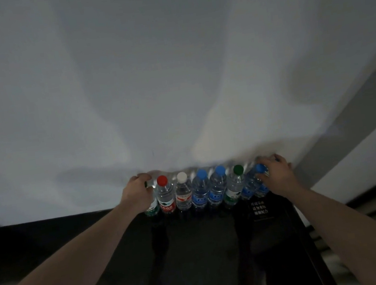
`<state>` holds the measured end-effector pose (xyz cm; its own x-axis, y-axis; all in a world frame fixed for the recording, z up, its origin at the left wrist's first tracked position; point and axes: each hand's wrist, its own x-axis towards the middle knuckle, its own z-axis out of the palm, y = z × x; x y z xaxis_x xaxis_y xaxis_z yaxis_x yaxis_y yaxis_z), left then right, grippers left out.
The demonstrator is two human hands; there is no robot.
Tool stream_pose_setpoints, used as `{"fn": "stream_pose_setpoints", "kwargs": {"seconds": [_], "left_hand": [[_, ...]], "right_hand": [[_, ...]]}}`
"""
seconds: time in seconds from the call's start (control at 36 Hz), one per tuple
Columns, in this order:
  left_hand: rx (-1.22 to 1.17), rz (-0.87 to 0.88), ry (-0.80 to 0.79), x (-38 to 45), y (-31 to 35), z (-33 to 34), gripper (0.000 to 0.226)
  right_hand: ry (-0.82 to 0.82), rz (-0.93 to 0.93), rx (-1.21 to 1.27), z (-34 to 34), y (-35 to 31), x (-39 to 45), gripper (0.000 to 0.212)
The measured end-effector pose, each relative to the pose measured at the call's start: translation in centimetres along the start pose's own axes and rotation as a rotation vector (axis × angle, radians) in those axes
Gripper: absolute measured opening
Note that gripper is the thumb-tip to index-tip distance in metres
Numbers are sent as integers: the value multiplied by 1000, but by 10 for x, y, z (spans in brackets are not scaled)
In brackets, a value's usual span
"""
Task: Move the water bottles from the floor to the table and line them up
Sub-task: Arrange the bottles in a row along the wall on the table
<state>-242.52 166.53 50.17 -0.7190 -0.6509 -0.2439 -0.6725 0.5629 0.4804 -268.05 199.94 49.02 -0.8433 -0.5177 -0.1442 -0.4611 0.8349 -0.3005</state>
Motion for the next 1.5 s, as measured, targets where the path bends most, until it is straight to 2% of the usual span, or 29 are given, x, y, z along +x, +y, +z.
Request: {"fn": "stream_pose_setpoints", "kwargs": {"seconds": [0.31,0.58,0.69,0.92,1.11,1.22,1.33,1.42,1.5], "left_hand": [[2,-7,21,0,2,-1,38],[-32,-13,56,-2,2,-2,34],[-63,-52,64,-2,3,-3,37],[-164,-119,76,-7,2,-1,46],[-237,-111,24,-18,5,-8,54],[-221,-35,49,-39,4,-19,55],[-197,115,87,-77,-16,-36,50],[-130,175,102,-115,-49,-50,47],[-66,142,113,-153,-92,-62,44]], "right_hand": [[7,15,-33,-2,-9,0,48],[95,-34,126,6,-6,-7,45],[82,-86,116,1,-7,-1,46],[79,-44,91,0,-5,-6,60],[85,-43,72,-8,-12,-17,58],[174,-34,110,-12,-35,-35,53],[288,-78,309,4,-81,-77,50],[211,-191,366,27,-120,-113,53],[70,-269,380,46,-159,-148,55]]}}
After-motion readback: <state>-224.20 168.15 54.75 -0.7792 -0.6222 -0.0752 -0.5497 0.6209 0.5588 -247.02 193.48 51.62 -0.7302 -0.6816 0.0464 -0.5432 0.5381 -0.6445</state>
